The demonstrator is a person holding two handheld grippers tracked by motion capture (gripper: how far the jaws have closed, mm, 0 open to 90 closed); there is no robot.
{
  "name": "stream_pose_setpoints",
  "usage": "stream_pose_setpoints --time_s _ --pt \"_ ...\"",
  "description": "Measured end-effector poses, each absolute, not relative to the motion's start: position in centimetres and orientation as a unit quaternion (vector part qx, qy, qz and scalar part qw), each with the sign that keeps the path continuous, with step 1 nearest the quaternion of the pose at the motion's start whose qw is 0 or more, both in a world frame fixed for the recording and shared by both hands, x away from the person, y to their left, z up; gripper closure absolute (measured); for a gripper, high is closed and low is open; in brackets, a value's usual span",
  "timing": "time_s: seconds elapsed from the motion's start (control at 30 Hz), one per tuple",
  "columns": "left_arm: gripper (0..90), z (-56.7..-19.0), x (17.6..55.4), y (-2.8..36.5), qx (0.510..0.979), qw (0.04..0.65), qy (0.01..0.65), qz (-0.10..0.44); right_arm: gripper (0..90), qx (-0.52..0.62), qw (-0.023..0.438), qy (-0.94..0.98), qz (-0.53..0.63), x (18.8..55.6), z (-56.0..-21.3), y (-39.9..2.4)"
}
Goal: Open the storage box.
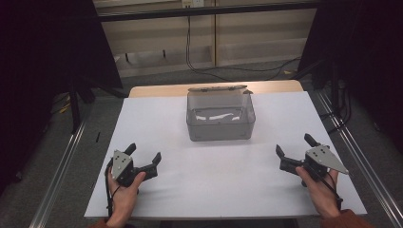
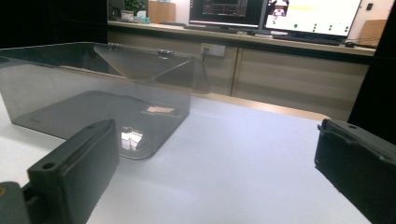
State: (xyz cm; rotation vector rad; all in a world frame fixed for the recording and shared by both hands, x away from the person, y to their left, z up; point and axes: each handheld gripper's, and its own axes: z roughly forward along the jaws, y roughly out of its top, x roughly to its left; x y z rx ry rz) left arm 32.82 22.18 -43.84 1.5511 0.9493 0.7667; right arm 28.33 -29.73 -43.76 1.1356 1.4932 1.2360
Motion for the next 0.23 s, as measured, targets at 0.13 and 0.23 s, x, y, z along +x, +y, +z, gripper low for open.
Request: stream_pose_setpoints --time_s 0.13,0.23 --pt "2.2 -43.78 32.97 22.33 0.649 0.562 0.409 0.309 0.0 0.454 0.432 0.598 0.500 27.97 -44.00 -30.06" --pt "2.2 -43.87 33.07 22.31 0.653 0.561 0.412 0.299 0.0 0.453 0.431 0.599 0.501 28.21 -44.06 -29.84"
